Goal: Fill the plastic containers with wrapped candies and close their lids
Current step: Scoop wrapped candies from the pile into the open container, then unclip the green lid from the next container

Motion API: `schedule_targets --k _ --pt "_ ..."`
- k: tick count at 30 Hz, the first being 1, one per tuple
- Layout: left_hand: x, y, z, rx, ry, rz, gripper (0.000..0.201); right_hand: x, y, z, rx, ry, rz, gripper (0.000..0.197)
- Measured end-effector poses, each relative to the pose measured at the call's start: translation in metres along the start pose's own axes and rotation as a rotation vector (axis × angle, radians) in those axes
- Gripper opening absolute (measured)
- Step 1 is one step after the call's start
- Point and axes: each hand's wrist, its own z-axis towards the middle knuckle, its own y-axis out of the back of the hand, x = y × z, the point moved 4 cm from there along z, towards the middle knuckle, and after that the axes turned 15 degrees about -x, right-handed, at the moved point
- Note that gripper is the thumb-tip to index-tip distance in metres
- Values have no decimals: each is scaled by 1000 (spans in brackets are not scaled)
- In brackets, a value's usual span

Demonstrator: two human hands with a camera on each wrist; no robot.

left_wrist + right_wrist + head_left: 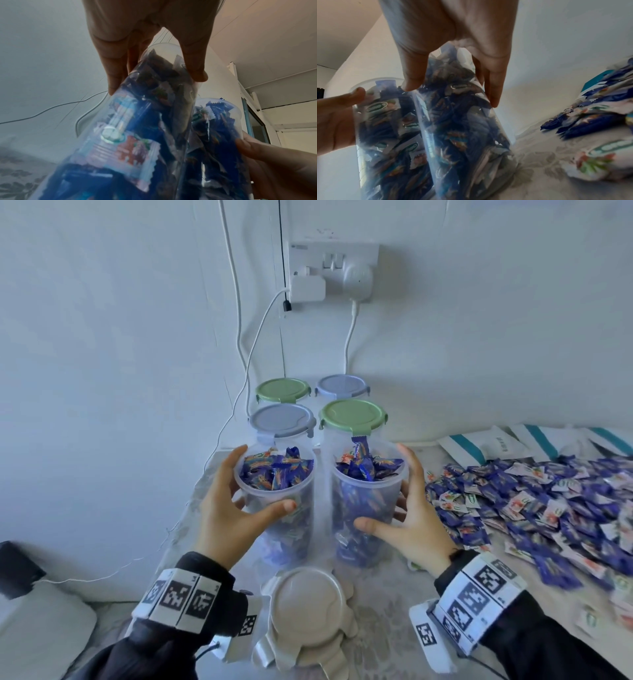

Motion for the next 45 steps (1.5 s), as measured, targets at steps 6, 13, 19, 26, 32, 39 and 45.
schedule_targets --k 6,13,19,26,32,39,45 --pt "0 -1 4 62 -15 -15 90 2 0 1 0 -14 5 107" --pt "4 -3 5 108 0 -5 98 2 2 2 -9 8 -38 111" --pt "8 -4 9 142 13 -21 98 0 4 5 10 17 -51 109" --pt "11 -5 8 160 26 -34 93 15 23 31 -33 18 40 75" --pt "10 -6 7 166 15 -31 91 43 12 103 164 23 -141 47" --pt "10 -5 7 169 -1 -26 91 38 -13 143 441 -134 -305 63" --pt "11 -6 6 184 6 -38 92 29 -11 144 329 -156 -251 53"
